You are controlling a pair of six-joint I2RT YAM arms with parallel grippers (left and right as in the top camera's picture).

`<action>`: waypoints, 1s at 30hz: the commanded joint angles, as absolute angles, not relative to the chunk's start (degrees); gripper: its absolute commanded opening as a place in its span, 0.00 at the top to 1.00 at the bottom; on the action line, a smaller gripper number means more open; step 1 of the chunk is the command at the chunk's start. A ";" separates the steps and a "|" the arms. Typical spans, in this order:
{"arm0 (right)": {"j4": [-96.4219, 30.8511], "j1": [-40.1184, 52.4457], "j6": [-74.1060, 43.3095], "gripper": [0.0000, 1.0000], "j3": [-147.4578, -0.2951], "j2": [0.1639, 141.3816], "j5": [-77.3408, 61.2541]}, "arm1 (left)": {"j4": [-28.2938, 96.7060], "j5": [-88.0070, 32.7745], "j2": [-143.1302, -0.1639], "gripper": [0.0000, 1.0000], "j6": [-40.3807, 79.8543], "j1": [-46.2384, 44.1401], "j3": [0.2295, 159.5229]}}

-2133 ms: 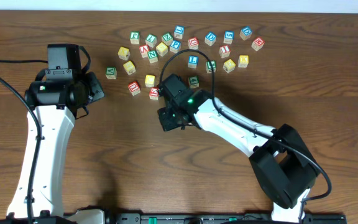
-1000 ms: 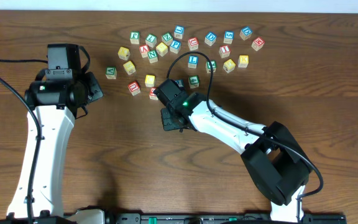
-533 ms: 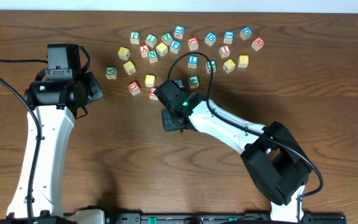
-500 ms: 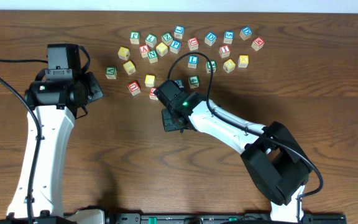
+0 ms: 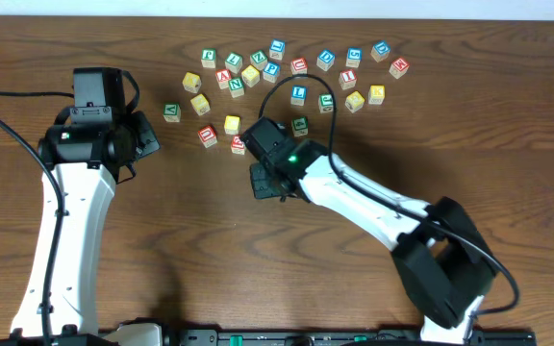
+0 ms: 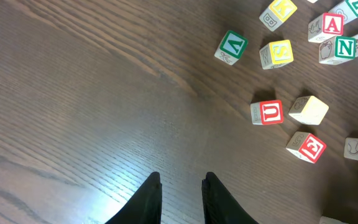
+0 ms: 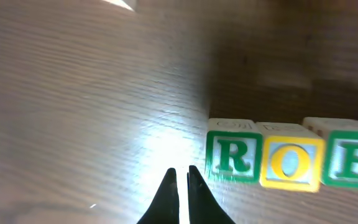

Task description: Spell out ROBOT

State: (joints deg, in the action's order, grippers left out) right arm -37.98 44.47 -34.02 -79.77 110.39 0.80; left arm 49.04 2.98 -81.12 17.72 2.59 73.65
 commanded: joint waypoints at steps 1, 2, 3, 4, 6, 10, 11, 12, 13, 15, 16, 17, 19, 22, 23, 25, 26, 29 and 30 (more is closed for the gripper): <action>-39.09 42.78 -33.17 0.98 -80.97 106.80 0.97 | 49.01 3.92 -81.28 0.78 16.95 2.87 73.84; -39.77 42.13 -33.15 0.99 -80.97 106.24 0.97 | 49.04 3.92 -81.28 0.78 16.95 2.87 73.84; -40.58 41.25 -33.17 0.99 -80.97 105.75 0.95 | 49.04 3.92 -81.28 0.77 16.95 2.87 73.84; -41.34 40.45 -33.17 0.99 -80.97 105.34 0.95 | 49.06 3.92 -81.28 0.78 16.95 2.87 73.84; -43.53 38.13 -33.15 0.99 -80.95 104.40 0.95 | 49.10 3.92 -81.28 0.78 16.95 2.87 73.84; -47.81 33.17 -31.92 0.99 -80.95 103.18 0.95 | 49.10 3.92 -81.28 0.78 16.95 2.87 73.84; -48.66 31.99 -31.00 0.98 -80.95 103.15 0.95 | 49.10 3.92 -81.28 0.78 16.95 2.87 73.84; -49.39 30.85 -30.17 0.97 -80.95 103.18 0.95 | 49.10 3.92 -81.28 0.78 16.95 2.87 73.84; -49.93 29.54 -29.21 0.96 -80.86 103.33 0.95 | 49.10 3.92 -81.28 0.78 16.95 2.87 73.84; -50.43 27.31 -27.40 0.94 -80.82 103.90 0.89 | 49.08 3.92 -81.28 0.78 16.97 2.87 73.84; -50.54 26.55 -26.87 0.94 -80.82 104.18 0.91 | 49.04 3.92 -81.28 0.78 16.97 2.87 73.84; -50.57 25.82 -26.44 0.95 -80.82 104.47 0.91 | 49.01 3.92 -81.28 0.77 16.97 2.87 73.84; -50.57 24.67 -26.46 0.95 -80.79 105.14 0.93 | 49.01 3.92 -81.28 0.78 16.97 2.87 73.84; -50.26 23.22 -26.48 0.96 -80.79 106.06 0.93 | 49.08 3.92 -81.28 0.78 16.95 2.87 73.84; -50.04 23.03 -26.46 0.96 -80.79 106.17 0.93 | 49.06 3.92 -81.30 0.78 16.97 2.87 73.84; -49.17 22.81 -26.41 0.96 -80.77 106.52 0.93 | 49.01 3.92 -81.30 0.78 16.97 2.87 73.84; -48.73 22.81 -26.22 0.97 -80.77 106.54 0.91 | 49.01 3.92 -81.28 0.78 16.97 2.87 73.84; -47.44 23.11 -26.09 0.97 -80.77 107.24 0.91 | 48.99 3.92 -81.30 0.78 16.97 2.87 73.84; -47.07 23.27 -26.09 0.97 -80.77 107.61 0.91 | 49.01 3.92 -81.28 0.78 16.97 2.87 73.84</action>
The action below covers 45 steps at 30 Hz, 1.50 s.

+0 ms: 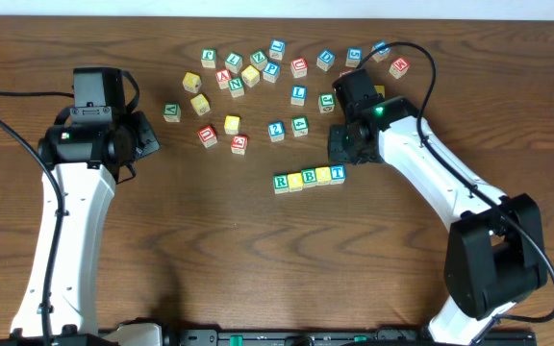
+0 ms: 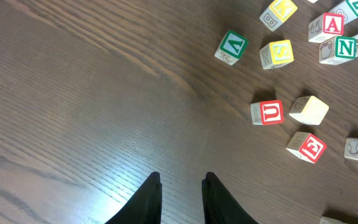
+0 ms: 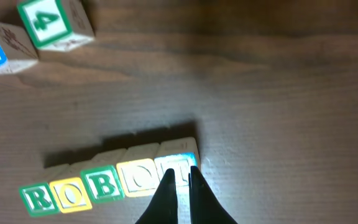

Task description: Spell out ROBOT

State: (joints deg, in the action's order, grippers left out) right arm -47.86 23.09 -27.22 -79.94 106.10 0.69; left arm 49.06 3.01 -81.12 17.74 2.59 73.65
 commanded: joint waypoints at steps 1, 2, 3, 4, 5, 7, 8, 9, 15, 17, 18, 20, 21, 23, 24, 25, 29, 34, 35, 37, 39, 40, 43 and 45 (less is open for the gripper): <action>-46.85 23.38 -26.15 0.97 -80.77 107.94 0.89 | 49.01 3.92 -81.28 0.77 16.97 2.87 73.84; -46.68 23.46 -26.28 0.97 -80.77 108.38 0.91 | 49.01 3.92 -81.28 0.78 16.97 2.87 73.84; -46.48 23.46 -26.28 0.97 -80.77 108.84 0.89 | 49.01 3.92 -81.28 0.78 16.97 2.87 73.84; -46.48 23.46 -26.33 0.98 -80.77 109.34 0.80 | 49.01 3.92 -81.28 0.78 16.97 2.87 73.84; -46.35 23.46 -26.33 0.98 -80.77 109.91 0.69 | 48.99 3.92 -81.28 0.78 16.97 2.87 73.84; -46.15 23.46 -26.33 0.98 -80.77 110.85 0.36 | 48.99 3.92 -81.28 0.78 16.97 2.87 73.84; -46.06 23.46 -26.30 0.99 -80.77 111.11 0.21 | 48.99 3.92 -81.28 0.78 16.97 2.87 73.84; -45.95 23.46 -26.30 0.99 -80.77 111.55 0.05 | 48.99 3.92 -81.28 0.78 16.97 2.87 73.84; -44.97 23.46 -26.30 0.98 -80.77 112.44 -0.40 | 49.01 3.92 -81.30 0.78 16.97 2.87 73.84; -44.77 23.49 -26.30 0.98 -80.77 112.68 -0.45 | 49.01 3.92 -81.28 0.78 16.97 2.87 73.84; -44.66 23.49 -26.30 0.98 -80.77 112.88 -0.56 | 49.01 3.92 -81.28 0.78 16.97 2.87 73.84; -44.53 23.53 -26.30 0.98 -80.77 112.97 -0.64 | 49.01 3.92 -81.30 0.77 16.97 2.87 73.84; -44.47 23.57 -26.30 0.98 -80.77 113.06 -0.62 | 49.01 3.92 -81.30 0.78 16.97 2.87 73.84; -44.36 23.70 -26.28 0.98 -80.77 113.19 -0.64 | 49.01 3.92 -81.28 0.77 16.97 2.87 73.84; -44.34 23.79 -26.30 0.98 -80.77 113.21 -0.64 | 49.01 3.92 -81.30 0.78 16.97 2.87 73.84; -44.34 23.86 -26.30 0.98 -80.77 113.32 -0.62 | 49.01 3.92 -81.28 0.77 16.97 2.87 73.84; -43.64 24.27 -26.26 0.98 -80.77 113.60 -0.60 | 48.99 3.92 -81.30 0.77 16.97 2.87 73.84; -41.50 24.53 -26.06 0.98 -80.77 113.60 -0.62 | 49.01 3.92 -81.28 0.78 16.97 2.87 73.84; -41.28 24.60 -26.06 0.98 -80.77 113.60 -0.64 | 49.01 3.92 -81.30 0.78 16.97 2.87 73.84; -40.86 24.77 -26.06 0.98 -80.77 113.60 -0.67 | 49.01 3.92 -81.30 0.78 16.97 2.87 73.84; -40.64 25.06 -26.06 0.98 -80.77 113.60 -0.64 | 49.01 3.92 -81.30 0.78 16.97 2.87 73.84; -40.51 25.26 -26.06 0.98 -80.77 113.60 -0.62 | 48.99 3.92 -81.28 0.78 16.97 2.87 73.84; -39.75 26.09 -26.09 0.98 -80.77 113.60 -0.58 | 49.01 3.92 -81.30 0.77 16.97 2.87 73.84; -39.51 26.28 -26.09 0.98 -80.77 113.60 -0.58 | 49.01 3.92 -81.30 0.78 16.97 2.87 73.84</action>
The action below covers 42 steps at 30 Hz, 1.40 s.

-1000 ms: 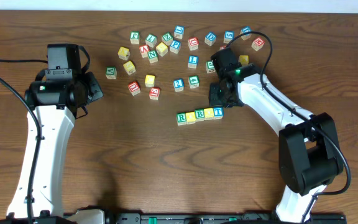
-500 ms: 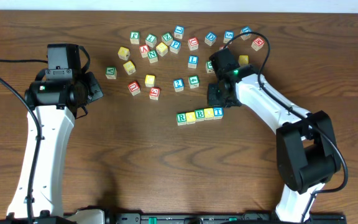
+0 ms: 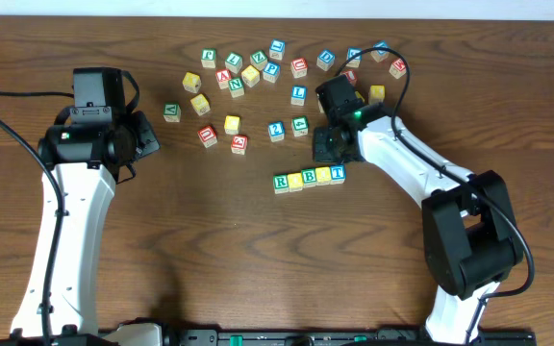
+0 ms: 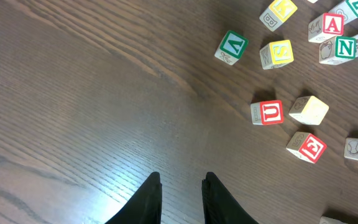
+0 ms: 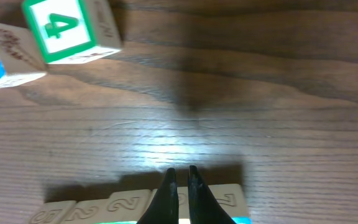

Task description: Spell out ROBOT

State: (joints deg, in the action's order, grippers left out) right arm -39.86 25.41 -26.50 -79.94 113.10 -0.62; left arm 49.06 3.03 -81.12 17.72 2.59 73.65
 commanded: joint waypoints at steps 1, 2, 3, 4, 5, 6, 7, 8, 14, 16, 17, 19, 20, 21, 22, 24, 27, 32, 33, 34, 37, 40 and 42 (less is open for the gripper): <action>-39.44 26.35 -26.09 0.98 -80.77 113.60 -0.58 | 49.01 3.92 -81.30 0.77 16.97 2.87 73.84; -39.44 26.37 -26.09 0.98 -80.77 113.60 -0.60 | 49.01 3.92 -81.30 0.78 16.97 2.87 73.84; -39.46 26.35 -26.09 0.98 -80.77 113.60 -0.60 | 49.01 3.92 -81.30 0.78 16.97 2.87 73.84; -39.48 26.35 -26.09 0.98 -80.77 113.60 -0.60 | 49.01 3.92 -81.30 0.77 16.97 2.87 73.84; -39.51 26.37 -26.09 0.98 -80.77 113.60 -0.60 | 49.01 3.92 -81.28 0.78 16.97 2.87 73.84; -39.51 26.37 -26.09 0.98 -80.77 113.60 -0.60 | 49.01 3.92 -81.30 0.78 16.97 2.87 73.82; -39.53 26.37 -26.09 0.98 -80.77 113.60 -0.60 | 49.01 3.92 -81.28 0.77 16.97 2.87 73.84; -39.59 26.37 -26.09 0.98 -80.75 113.60 -0.62 | 49.01 3.92 -81.30 0.78 16.97 2.87 73.84; -39.53 26.44 -26.09 0.99 -80.14 113.62 -0.84 | 49.01 3.92 -81.30 0.78 16.97 2.87 73.84; -39.46 26.59 -26.09 0.98 -80.07 113.62 -0.84 | 49.01 3.92 -81.30 0.77 16.97 2.87 73.84; -39.40 26.72 -26.06 0.98 -80.07 113.62 -0.82 | 49.01 3.92 -81.30 0.77 16.97 2.87 73.84; -39.13 27.05 -26.09 0.98 -80.05 113.62 -0.82 | 48.99 3.92 -81.30 0.78 16.97 2.87 73.84; -38.92 27.20 -26.09 0.98 -80.05 113.62 -0.82 | 49.01 3.92 -81.30 0.78 16.97 2.87 73.84; -38.61 27.40 -26.06 0.98 -80.03 113.62 -0.82 | 49.01 3.92 -81.30 0.78 16.97 2.87 73.84; -38.37 27.55 -26.06 0.98 -80.01 113.62 -0.78 | 49.01 3.92 -81.30 0.78 16.97 2.87 73.84; -38.02 27.81 -26.09 0.99 -79.92 113.62 -0.75 | 49.01 3.92 -81.30 0.78 16.97 2.87 73.84; -37.54 27.92 -26.09 0.99 -79.77 113.65 -0.73 | 49.01 3.92 -81.30 0.78 16.97 2.87 73.84; -37.26 27.92 -26.11 0.99 -79.70 114.74 -0.78 | 49.01 3.92 -81.30 0.78 16.95 2.87 73.84; -37.26 27.92 -26.11 0.99 -79.70 115.24 -0.80 | 49.01 3.92 -81.30 0.78 16.97 2.87 73.84; -37.28 27.92 -26.11 0.99 -79.70 115.46 -0.91 | 49.01 3.92 -81.30 0.78 16.97 2.87 73.84; -37.28 28.05 -26.11 0.99 -79.70 116.09 -1.04 | 49.01 3.92 -81.30 0.78 16.95 2.87 73.84; -37.28 28.40 -26.09 0.99 -79.70 116.25 -1.04 | 49.01 3.92 -81.30 0.77 16.97 2.87 73.84; -37.30 28.64 -26.09 0.99 -79.70 116.25 -1.04 | 49.01 3.92 -81.30 0.78 16.95 2.87 73.84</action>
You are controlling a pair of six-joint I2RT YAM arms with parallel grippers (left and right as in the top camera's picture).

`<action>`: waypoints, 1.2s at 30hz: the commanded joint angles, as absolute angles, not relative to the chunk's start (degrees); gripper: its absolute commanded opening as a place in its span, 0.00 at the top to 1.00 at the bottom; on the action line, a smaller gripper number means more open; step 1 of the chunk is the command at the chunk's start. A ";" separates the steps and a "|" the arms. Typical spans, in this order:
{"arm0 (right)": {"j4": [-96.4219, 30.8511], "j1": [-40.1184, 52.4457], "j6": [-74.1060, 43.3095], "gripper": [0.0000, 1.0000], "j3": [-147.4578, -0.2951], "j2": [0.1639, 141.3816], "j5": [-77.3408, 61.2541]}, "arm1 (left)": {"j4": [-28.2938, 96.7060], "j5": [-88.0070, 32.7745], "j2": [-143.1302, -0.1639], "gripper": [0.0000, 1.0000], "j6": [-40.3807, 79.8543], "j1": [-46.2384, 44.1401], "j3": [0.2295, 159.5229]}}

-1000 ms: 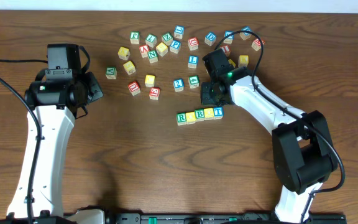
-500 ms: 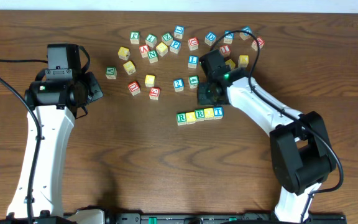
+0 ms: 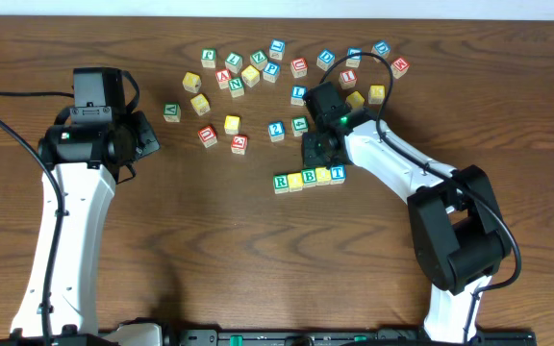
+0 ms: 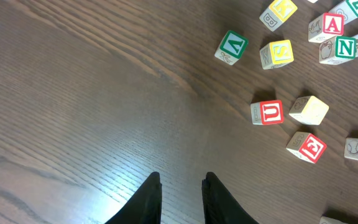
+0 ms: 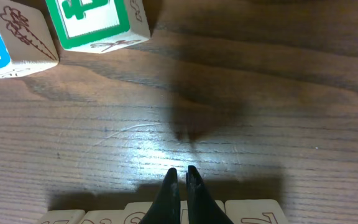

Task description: Spell out ROBOT

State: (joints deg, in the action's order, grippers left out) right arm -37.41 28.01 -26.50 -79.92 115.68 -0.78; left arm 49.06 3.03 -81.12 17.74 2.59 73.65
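A row of five letter blocks [image 3: 308, 178] lies mid-table, reading R, O, B, O, T from left to right. The R block [image 3: 281, 182] is green, the T block [image 3: 338, 173] blue. My right gripper [image 3: 314, 157] is shut on nothing, low over the table, just behind the middle of the row. In the right wrist view its tips [image 5: 179, 172] point at bare wood, and the blocks' back faces [image 5: 253, 211] show along the bottom edge. My left gripper [image 4: 181, 180] stands open and empty over bare wood at the left [image 3: 150, 135].
Several loose letter blocks [image 3: 258, 67] lie scattered along the back of the table. A green 4 block [image 5: 98, 22] and a blue block [image 5: 8, 43] lie closest behind the row. Red U [image 4: 267, 112] and a red E block [image 4: 306, 147] lie right of the left gripper.
My right gripper has shifted a little left, from behind the row's right end to behind its middle, and sits lower. It stays shut. The left arm and the row have not moved.
My right gripper was shut at the row's left end, beside the R. Then it stood at the right end by the T, then behind the row near the T, and now behind its middle. The left gripper stayed open and still.
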 commanded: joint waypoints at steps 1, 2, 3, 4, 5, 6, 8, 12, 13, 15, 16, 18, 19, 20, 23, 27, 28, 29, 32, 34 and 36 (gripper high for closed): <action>-37.43 28.67 -26.09 0.99 -79.70 116.25 -1.04 | 49.01 3.92 -81.28 0.77 16.97 2.87 73.84; -37.56 28.67 -26.09 0.99 -79.70 116.25 -1.04 | 49.01 3.92 -81.30 0.77 16.95 2.87 73.84; -37.82 28.67 -26.09 0.99 -79.68 116.25 -1.04 | 49.01 3.92 -81.30 0.78 16.97 2.87 73.84; -38.13 28.67 -26.09 0.99 -79.70 116.25 -1.04 | 49.01 3.92 -81.28 0.78 16.97 2.87 73.84; -38.39 28.67 -26.09 0.99 -79.70 116.25 -1.02 | 49.01 3.92 -81.30 0.78 16.95 2.87 73.84; -38.65 28.67 -26.09 0.99 -79.68 116.25 -1.02 | 49.01 3.92 -81.30 0.77 16.97 2.87 73.84; -39.27 28.67 -26.09 0.99 -79.68 116.25 -1.02 | 49.01 3.92 -81.30 0.77 16.95 2.87 73.84; -39.83 28.67 -26.09 0.99 -79.70 116.25 -1.04 | 49.04 3.92 -81.30 0.78 16.97 2.87 73.84; -39.90 28.67 -26.09 0.99 -79.70 116.25 -1.04 | 49.04 3.92 -81.30 0.77 16.97 2.87 73.84; -40.16 28.67 -26.09 0.99 -79.70 116.25 -1.04 | 49.04 3.92 -81.30 0.78 16.95 2.87 73.84; -40.29 28.67 -26.09 0.99 -79.70 116.25 -1.06 | 49.04 3.92 -81.30 0.78 16.97 2.87 73.84; -40.53 28.67 -26.09 0.99 -79.70 116.25 -1.06 | 49.06 3.92 -81.30 0.78 16.97 2.87 73.84; -40.69 28.67 -26.09 0.99 -79.70 116.25 -1.06 | 49.06 3.92 -81.30 0.78 16.95 2.87 73.82; -40.73 28.67 -26.09 0.99 -79.70 116.25 -1.06 | 49.06 3.92 -81.30 0.78 16.97 2.87 73.84; -40.73 28.67 -26.09 0.99 -79.70 116.25 -1.67 | 49.06 3.92 -81.30 0.78 16.97 2.87 73.84; -40.75 28.45 -26.06 0.99 -79.70 116.25 -2.09 | 49.06 3.92 -81.30 0.78 16.97 2.87 73.84; -40.73 28.42 -26.06 0.99 -79.70 116.25 -2.09 | 49.06 3.92 -81.30 0.78 16.95 2.87 73.84; -40.71 28.45 -26.06 0.99 -79.70 116.25 -2.09 | 49.06 3.92 -81.30 0.78 16.95 2.87 73.84; -40.38 28.40 -26.06 0.99 -79.77 116.25 -2.09 | 49.06 3.92 -81.30 0.77 16.97 2.87 73.84; -40.05 28.12 -26.02 0.98 -80.07 116.11 -2.07 | 49.04 3.92 -81.30 0.78 16.97 2.87 73.84; -40.05 27.49 -25.52 0.97 -80.97 115.79 -2.07 | 49.04 3.92 -81.30 0.77 16.97 2.87 73.84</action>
